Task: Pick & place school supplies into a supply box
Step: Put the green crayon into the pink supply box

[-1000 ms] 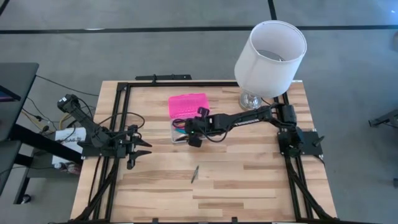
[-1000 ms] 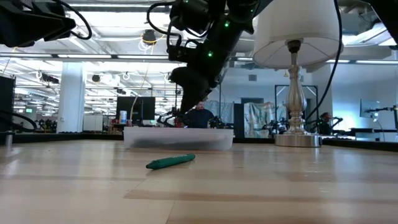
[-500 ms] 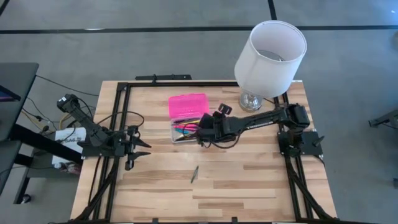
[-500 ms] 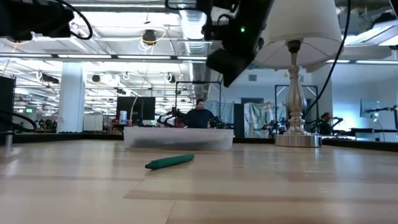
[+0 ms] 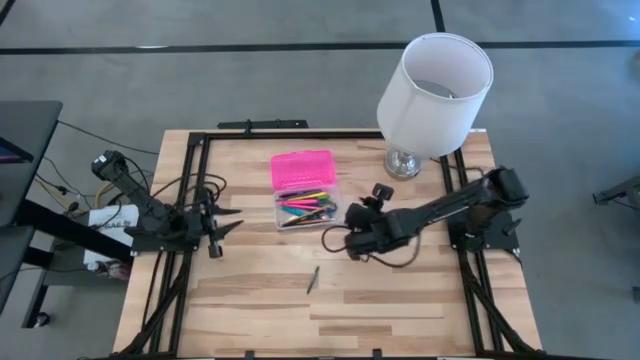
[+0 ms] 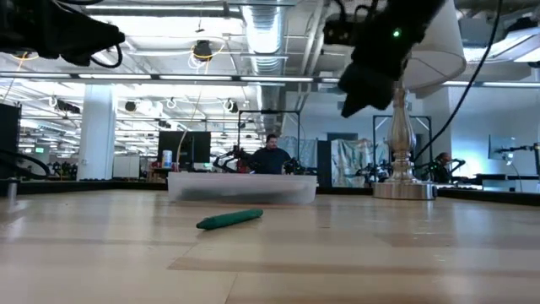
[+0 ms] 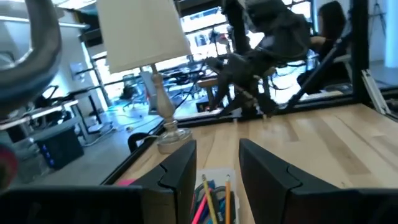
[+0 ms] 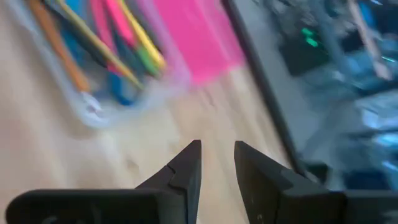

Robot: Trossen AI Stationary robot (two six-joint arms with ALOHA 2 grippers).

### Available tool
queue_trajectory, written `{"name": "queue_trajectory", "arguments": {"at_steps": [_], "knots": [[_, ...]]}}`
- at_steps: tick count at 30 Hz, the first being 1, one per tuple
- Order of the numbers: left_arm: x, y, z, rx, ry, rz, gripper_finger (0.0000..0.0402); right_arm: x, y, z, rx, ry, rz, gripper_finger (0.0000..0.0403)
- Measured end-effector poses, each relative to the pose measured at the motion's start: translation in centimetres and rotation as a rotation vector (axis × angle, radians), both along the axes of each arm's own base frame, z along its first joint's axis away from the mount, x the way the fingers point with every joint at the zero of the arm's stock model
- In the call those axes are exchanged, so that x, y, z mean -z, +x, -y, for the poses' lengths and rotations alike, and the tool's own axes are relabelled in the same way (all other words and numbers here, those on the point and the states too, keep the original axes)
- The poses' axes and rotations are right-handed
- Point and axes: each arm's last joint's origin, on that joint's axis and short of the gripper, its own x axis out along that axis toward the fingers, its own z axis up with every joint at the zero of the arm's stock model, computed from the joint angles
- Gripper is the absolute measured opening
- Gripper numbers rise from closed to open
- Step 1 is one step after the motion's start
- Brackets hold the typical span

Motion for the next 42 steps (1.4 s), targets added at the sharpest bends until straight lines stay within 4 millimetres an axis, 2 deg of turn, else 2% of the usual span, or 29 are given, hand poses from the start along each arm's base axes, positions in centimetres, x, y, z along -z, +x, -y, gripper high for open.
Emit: {"name": "queue_trajectory", "arguments": {"at_steps": [7, 12, 18, 23, 32, 38, 42], "knots": [[0.0, 0.0, 0.1, 0.053, -0.021, 0.012, 0.0116, -0.1, -2.9, -0.7, -0.241, 0.118, 0.158, 0.0091], [0.0, 0.1, 0.3, 0.112, -0.061, 0.019, 0.0116, 0.2, -4.9, -0.4, -0.452, 0.13, 0.259, 0.0091], [1.0, 1.1, 0.6, 0.114, -0.12, -0.045, 0.0116, 0.1, -6.0, 0.5, -0.677, 0.117, 0.46, 0.0091], [1.8, 2.6, 0.8, 0.108, -0.156, -0.086, 0.0116, 0.2, -6.4, 1.4, -0.821, 0.111, 0.546, 0.0091], [2.1, 6.1, 1.9, 0.17, -0.131, -0.159, 0.0116, 0.6, -6.2, 2.2, -0.829, 0.102, 0.532, 0.0091], [1.5, 10.2, 4.2, 0.182, -0.049, -0.272, 0.0116, 0.4, -6.2, 2.2, -0.862, 0.046, 0.526, 0.0091], [1.4, 13.2, 5.7, 0.126, -0.02, -0.382, 0.0116, 0.3, -6.2, 2.1, -0.87, 0.033, 0.523, 0.0091]]}}
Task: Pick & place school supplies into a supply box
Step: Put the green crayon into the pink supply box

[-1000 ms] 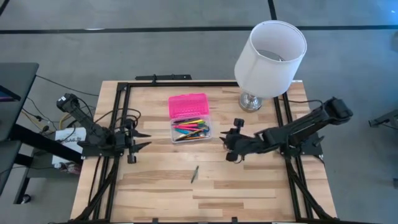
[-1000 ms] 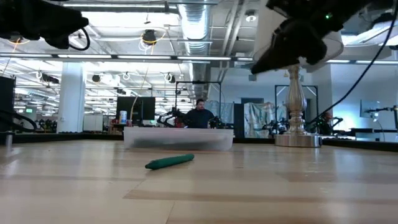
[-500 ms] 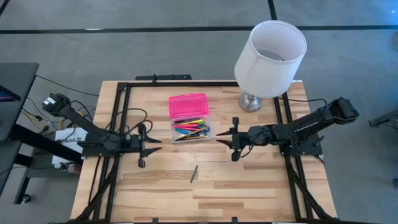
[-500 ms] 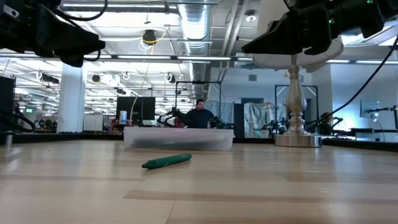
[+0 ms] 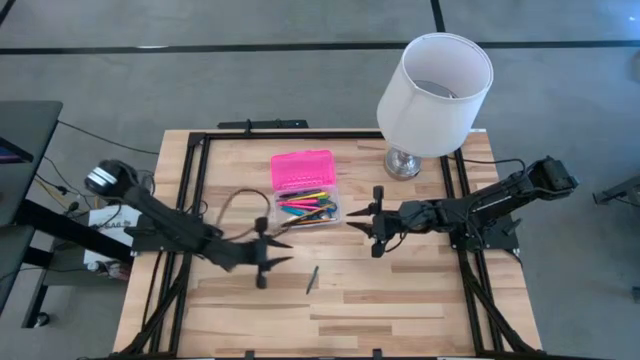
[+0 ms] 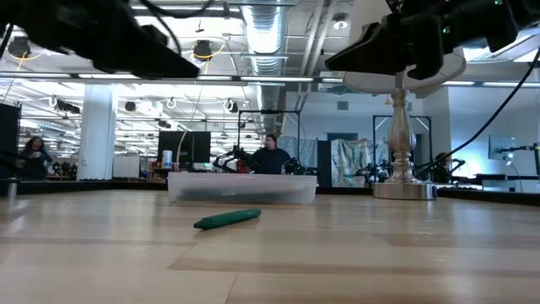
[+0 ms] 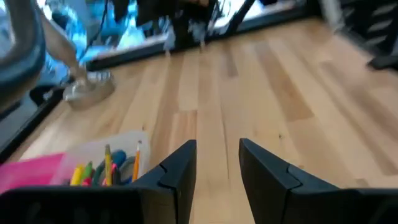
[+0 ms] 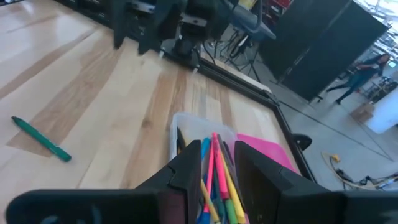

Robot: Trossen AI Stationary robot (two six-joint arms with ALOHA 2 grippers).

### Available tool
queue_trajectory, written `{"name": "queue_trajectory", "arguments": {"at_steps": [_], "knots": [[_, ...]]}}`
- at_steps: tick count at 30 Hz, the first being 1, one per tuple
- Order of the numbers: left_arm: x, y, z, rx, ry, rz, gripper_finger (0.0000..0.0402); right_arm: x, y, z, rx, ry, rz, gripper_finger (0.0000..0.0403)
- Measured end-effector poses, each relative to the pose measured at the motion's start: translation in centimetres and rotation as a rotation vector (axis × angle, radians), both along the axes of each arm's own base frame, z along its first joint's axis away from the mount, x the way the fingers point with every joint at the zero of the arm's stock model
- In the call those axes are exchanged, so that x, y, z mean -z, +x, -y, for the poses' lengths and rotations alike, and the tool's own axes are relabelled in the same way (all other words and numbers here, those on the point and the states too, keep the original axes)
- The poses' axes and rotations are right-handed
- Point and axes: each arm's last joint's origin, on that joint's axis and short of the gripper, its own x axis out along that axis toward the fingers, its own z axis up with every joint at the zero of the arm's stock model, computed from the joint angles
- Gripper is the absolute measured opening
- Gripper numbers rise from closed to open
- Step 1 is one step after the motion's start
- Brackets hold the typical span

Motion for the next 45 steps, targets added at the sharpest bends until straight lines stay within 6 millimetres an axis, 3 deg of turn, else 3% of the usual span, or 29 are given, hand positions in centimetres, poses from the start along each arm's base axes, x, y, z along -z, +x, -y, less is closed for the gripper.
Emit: {"name": "queue_trajectory", "arguments": {"at_steps": [8, 18, 24, 35, 45], "knots": [[-0.2, 5.8, 1.8, -0.097, -0.015, -0.297, 0.0116, 0.0, 0.0, -0.2, -0.006, 0.009, -0.001, 0.0091], [-0.1, 10.0, 2.3, -0.042, -0.143, -0.614, 0.0116, 0.0, -0.2, -1.0, -0.036, 0.009, -0.003, 0.0091], [0.6, 10.7, 2.3, 0.06, -0.208, -0.676, 0.0116, 0.1, -0.2, -1.0, -0.032, 0.008, -0.006, 0.0091], [1.2, 11.1, 1.4, -0.028, -0.363, -0.598, 0.0116, 0.1, -0.2, -1.0, -0.028, 0.023, -0.004, 0.0091], [1.5, 11.2, 1.5, -0.087, -0.372, -0.57, 0.0116, 0.1, -0.2, -1.0, -0.027, 0.026, -0.004, 0.0091]]}}
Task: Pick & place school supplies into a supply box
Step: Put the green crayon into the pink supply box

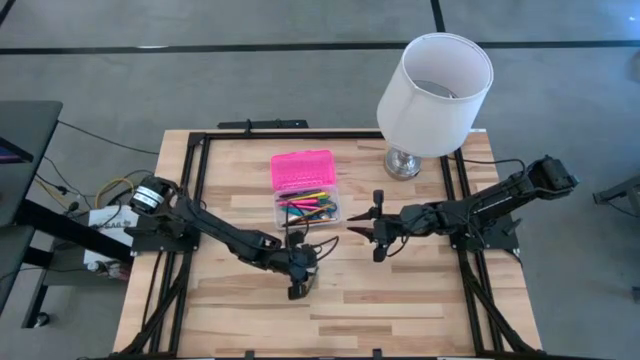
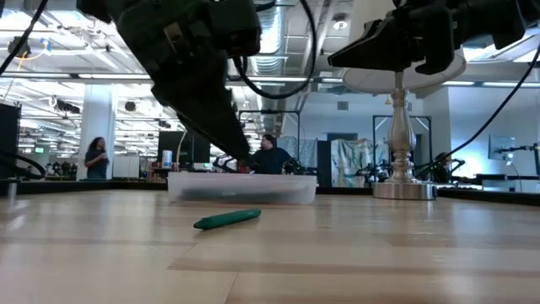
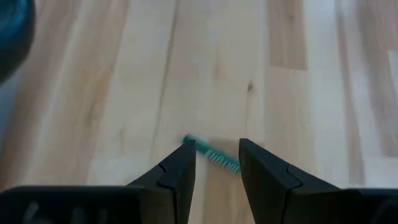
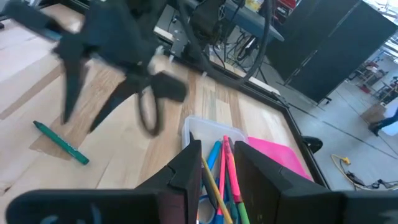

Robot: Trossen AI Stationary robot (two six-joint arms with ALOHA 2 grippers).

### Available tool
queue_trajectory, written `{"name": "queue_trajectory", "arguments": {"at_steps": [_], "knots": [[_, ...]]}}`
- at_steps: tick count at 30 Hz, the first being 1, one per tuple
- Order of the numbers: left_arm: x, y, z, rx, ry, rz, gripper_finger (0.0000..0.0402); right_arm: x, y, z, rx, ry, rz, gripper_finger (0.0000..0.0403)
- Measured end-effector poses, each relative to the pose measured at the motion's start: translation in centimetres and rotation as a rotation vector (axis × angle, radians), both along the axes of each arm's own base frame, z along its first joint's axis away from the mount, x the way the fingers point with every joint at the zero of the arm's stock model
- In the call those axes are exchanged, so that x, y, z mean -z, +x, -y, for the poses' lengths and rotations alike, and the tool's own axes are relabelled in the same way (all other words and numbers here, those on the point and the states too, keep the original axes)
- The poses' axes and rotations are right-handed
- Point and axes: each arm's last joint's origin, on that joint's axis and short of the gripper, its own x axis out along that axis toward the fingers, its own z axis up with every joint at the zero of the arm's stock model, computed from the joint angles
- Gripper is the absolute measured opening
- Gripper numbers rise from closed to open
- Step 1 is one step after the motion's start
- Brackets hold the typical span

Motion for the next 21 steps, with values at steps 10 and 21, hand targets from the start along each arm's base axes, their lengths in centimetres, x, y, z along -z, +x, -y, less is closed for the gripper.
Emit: {"name": "queue_trajectory", "arguments": {"at_steps": [10, 21], "knots": [[3.0, 1.1, 0.1, 0.095, -0.062, -0.056, 0.0127, 0.1, 0.0, 0.0, 0.002, 0.005, -0.009, 0.0091], [3.3, 0.9, -0.3, 0.039, -0.033, -0.088, 0.0175, 0.1, 0.0, 0.0, 0.002, 0.006, -0.007, 0.0091]]}}
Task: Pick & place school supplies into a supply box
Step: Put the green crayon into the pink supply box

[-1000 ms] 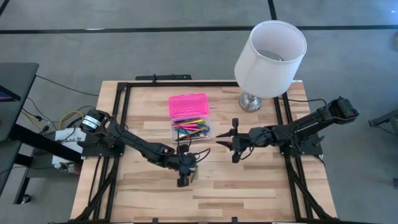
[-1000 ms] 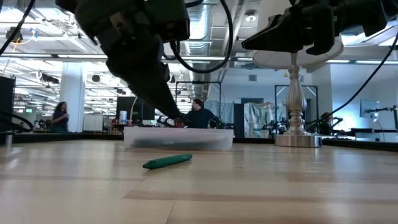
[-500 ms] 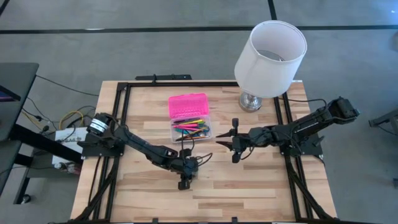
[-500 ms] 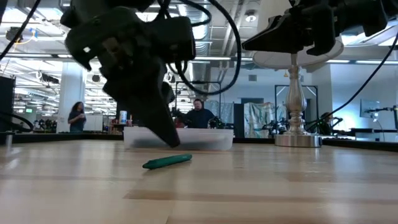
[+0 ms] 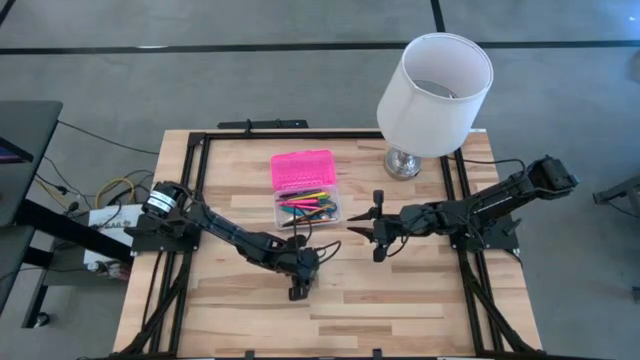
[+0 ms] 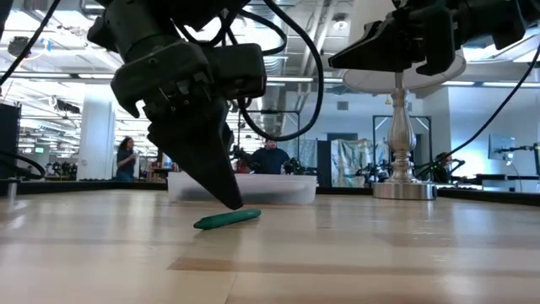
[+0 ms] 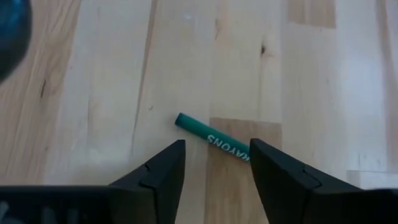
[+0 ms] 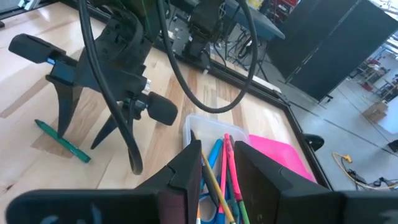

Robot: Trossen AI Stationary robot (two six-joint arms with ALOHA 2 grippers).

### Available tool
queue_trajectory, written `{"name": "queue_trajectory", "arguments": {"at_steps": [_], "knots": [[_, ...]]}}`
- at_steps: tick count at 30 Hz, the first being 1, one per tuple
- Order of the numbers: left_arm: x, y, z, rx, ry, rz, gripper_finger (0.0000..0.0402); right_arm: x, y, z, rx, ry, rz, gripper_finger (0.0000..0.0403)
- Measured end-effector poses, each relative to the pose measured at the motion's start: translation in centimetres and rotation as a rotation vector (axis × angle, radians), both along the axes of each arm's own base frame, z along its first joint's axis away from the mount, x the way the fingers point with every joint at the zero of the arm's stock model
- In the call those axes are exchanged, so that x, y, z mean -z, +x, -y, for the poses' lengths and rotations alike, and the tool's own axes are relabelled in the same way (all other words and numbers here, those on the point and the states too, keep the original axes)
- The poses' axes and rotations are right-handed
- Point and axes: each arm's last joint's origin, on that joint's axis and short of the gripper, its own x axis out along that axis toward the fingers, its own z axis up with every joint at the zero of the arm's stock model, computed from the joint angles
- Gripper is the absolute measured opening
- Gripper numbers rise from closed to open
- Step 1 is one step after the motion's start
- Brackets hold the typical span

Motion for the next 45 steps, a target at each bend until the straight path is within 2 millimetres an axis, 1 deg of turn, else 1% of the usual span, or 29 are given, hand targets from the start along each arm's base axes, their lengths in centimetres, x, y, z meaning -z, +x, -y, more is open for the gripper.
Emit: {"name": "queue_trajectory", "arguments": {"at_steps": [6, 14, 17, 27, 33, 37, 45], "knots": [[0.0, 0.0, 0.0, -0.025, -0.009, 0.003, 0.0189, 0.0, 0.0, 0.0, 0.0, 0.001, 0.0, 0.0091], [1.5, 0.7, 0.3, -0.013, -0.046, 0.002, 0.0195, 0.0, 0.0, 0.0, 0.003, 0.009, 0.001, 0.0091], [1.6, 0.7, 0.3, -0.01, -0.049, 0.0, 0.0195, 0.0, 0.0, 0.0, 0.005, 0.015, 0.001, 0.0091], [1.9, -0.2, 0.2, 0.048, -0.017, -0.14, 0.0194, 0.1, 0.0, 0.0, 0.005, 0.014, -0.005, 0.0091], [2.0, -0.4, 0.1, 0.064, -0.007, -0.165, 0.0193, 0.1, 0.0, 0.0, 0.005, 0.014, -0.005, 0.0091], [2.0, -0.5, 0.1, 0.065, -0.003, -0.172, 0.0179, 0.1, 0.0, 0.0, 0.005, 0.014, -0.006, 0.0091], [2.1, -0.5, 0.0, 0.1, 0.024, -0.177, 0.0127, 0.1, 0.0, 0.0, 0.005, 0.014, -0.006, 0.0091]]}}
